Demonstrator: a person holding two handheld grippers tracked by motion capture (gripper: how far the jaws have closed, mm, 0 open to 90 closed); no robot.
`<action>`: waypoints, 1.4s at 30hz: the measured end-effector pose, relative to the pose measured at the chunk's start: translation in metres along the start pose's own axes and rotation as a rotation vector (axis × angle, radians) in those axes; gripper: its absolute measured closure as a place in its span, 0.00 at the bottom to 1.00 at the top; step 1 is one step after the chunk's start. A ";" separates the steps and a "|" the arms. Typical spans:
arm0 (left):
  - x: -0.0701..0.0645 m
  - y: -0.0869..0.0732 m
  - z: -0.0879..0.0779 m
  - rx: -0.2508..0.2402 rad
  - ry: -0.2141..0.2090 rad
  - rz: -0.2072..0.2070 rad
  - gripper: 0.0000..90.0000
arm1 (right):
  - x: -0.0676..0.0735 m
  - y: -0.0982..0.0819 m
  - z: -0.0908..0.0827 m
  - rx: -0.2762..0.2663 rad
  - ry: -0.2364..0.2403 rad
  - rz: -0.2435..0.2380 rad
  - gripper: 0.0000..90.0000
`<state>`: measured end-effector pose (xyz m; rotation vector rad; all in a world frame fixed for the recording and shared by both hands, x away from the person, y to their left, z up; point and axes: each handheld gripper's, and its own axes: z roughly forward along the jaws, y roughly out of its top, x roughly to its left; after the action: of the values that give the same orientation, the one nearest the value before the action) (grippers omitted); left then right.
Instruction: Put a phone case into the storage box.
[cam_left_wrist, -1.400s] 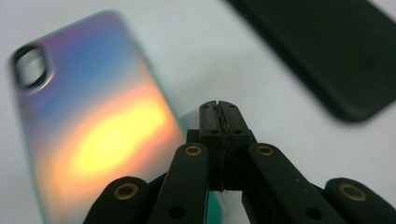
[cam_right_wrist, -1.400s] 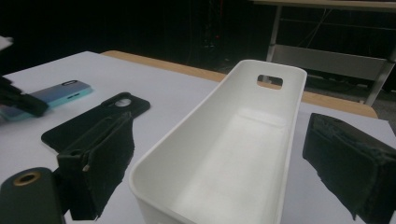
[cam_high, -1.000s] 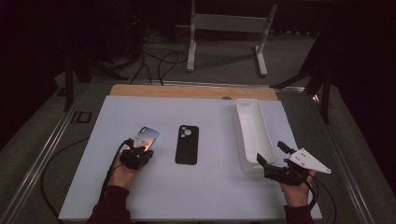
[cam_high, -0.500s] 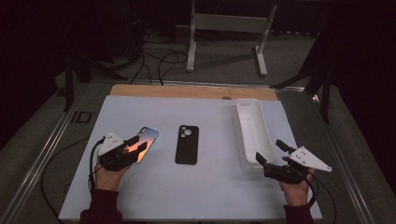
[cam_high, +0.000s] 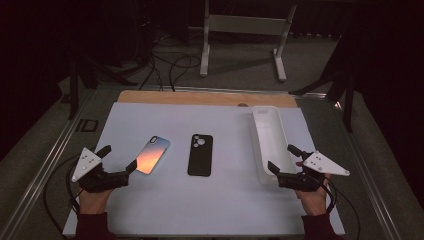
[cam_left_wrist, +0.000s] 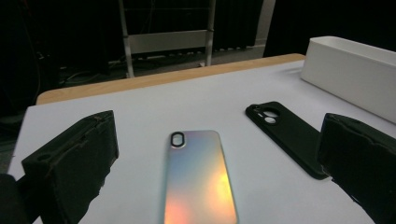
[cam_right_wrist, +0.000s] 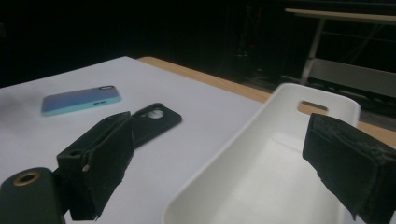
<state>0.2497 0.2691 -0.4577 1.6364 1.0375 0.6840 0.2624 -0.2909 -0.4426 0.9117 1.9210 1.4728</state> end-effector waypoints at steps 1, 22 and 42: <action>0.001 0.000 -0.001 -0.002 -0.001 0.002 0.00 | 0.000 0.000 0.001 0.001 0.002 0.000 0.09; 0.000 0.006 0.023 0.204 0.011 0.031 0.00 | 0.004 -0.006 0.005 0.021 -0.001 0.000 0.09; 0.005 0.009 0.083 0.428 -0.006 0.081 0.00 | 0.002 -0.007 0.003 0.025 -0.015 -0.001 0.09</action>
<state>0.3235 0.2349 -0.4747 2.0553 1.1751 0.5315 0.2623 -0.2887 -0.4497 0.9296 1.9333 1.4404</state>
